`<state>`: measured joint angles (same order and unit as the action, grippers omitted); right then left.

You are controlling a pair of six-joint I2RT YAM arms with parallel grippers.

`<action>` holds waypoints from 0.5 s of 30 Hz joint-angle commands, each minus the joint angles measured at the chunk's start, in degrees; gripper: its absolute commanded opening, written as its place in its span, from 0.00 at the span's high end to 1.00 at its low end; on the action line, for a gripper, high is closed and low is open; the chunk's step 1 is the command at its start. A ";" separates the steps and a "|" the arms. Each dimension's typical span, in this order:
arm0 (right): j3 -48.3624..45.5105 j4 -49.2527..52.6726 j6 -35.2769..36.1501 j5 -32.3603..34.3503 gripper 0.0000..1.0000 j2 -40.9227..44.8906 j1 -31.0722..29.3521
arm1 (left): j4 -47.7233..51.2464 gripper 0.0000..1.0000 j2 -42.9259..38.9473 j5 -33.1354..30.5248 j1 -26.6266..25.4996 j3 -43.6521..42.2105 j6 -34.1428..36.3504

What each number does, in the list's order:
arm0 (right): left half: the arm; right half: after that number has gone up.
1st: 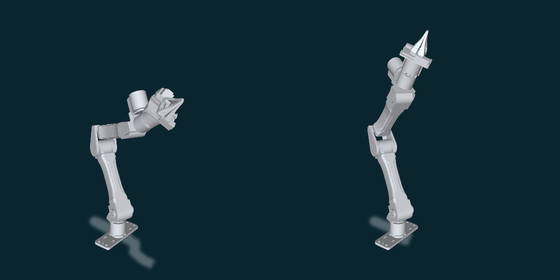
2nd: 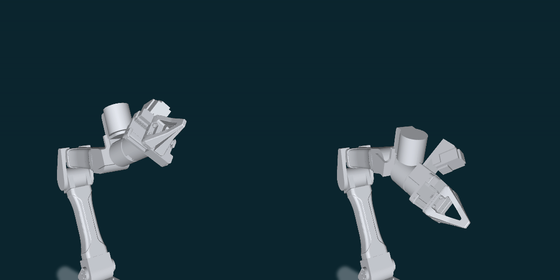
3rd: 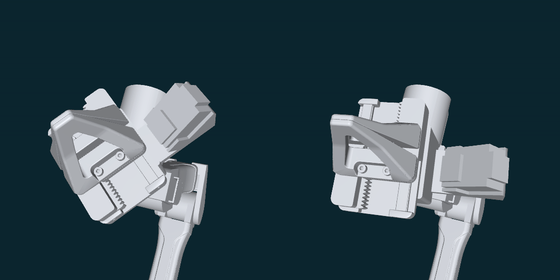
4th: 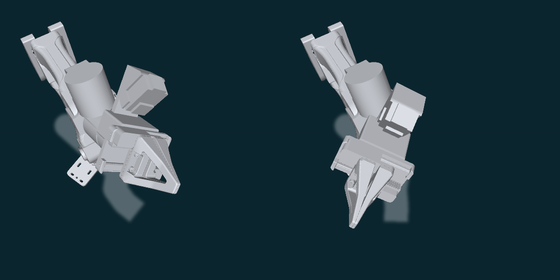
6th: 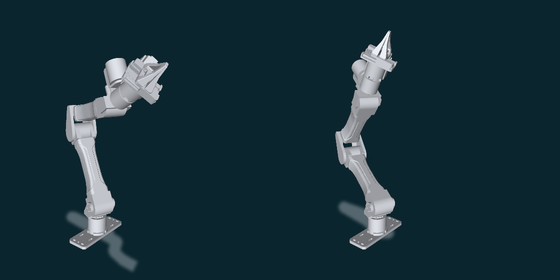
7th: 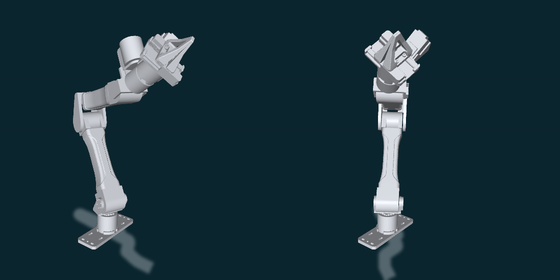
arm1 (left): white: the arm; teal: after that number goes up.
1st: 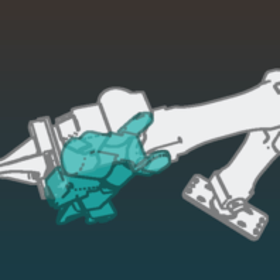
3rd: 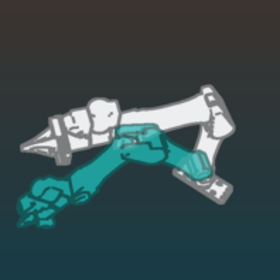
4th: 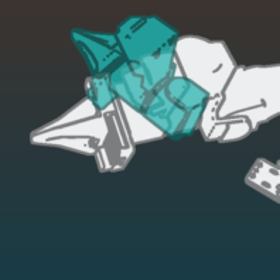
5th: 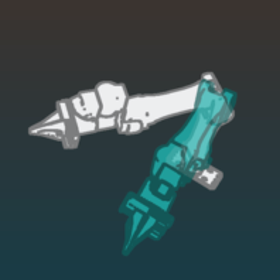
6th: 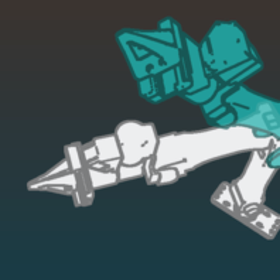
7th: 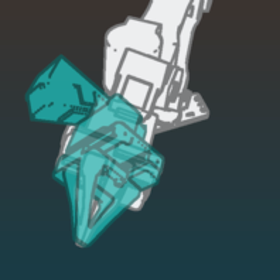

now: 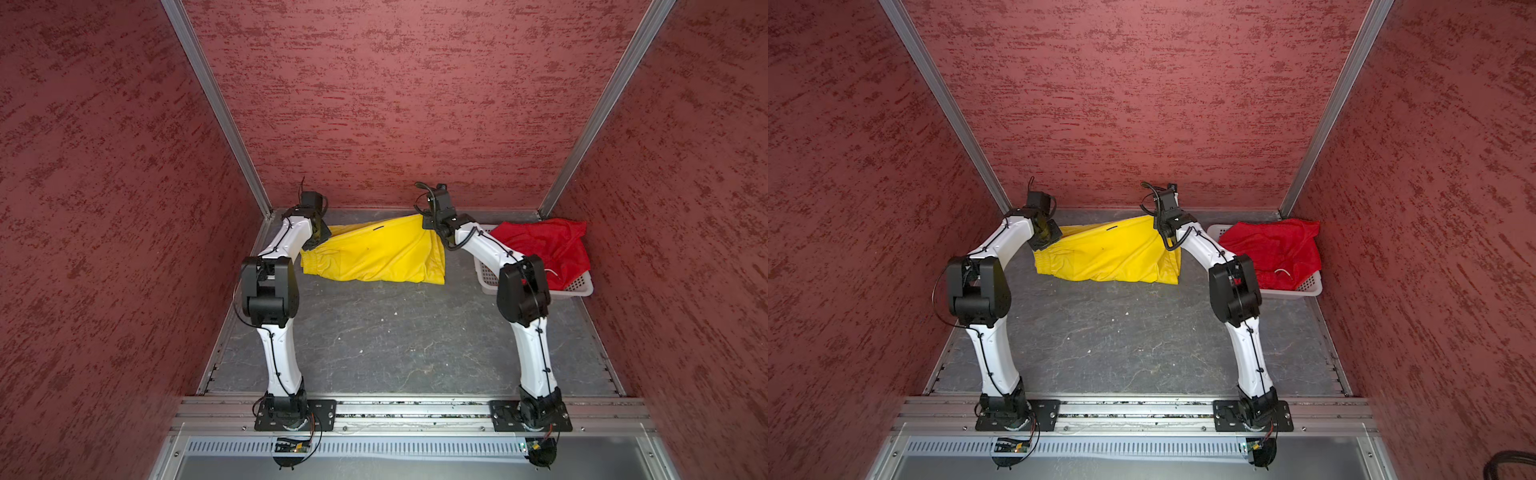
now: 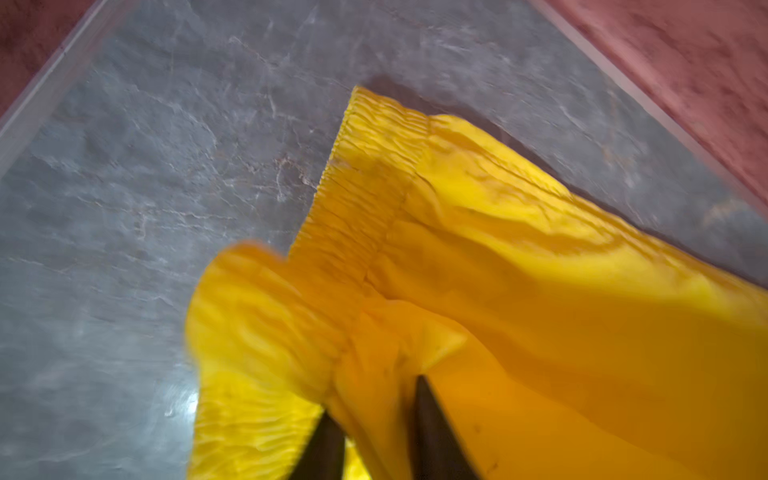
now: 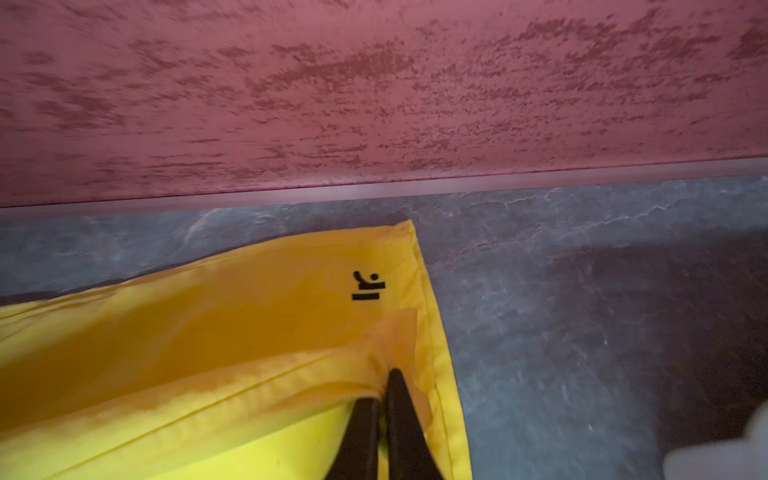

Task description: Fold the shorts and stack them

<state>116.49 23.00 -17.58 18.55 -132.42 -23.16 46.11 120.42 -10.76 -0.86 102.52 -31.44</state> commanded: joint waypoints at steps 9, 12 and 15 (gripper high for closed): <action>33.66 12.82 2.82 5.45 0.44 -20.36 4.10 | 5.14 0.24 3.28 -5.30 2.71 15.45 1.29; 27.61 13.12 1.31 3.53 0.40 -15.20 4.10 | 3.56 0.21 -1.88 -9.09 1.36 10.14 1.76; 13.49 9.54 0.36 0.79 0.37 -5.18 3.48 | 0.21 0.18 -8.63 -10.59 -0.31 0.69 2.09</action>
<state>137.36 33.69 -15.86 21.10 -146.82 -18.76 47.94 116.68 -18.06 0.67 108.44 -30.28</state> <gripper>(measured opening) 0.625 0.815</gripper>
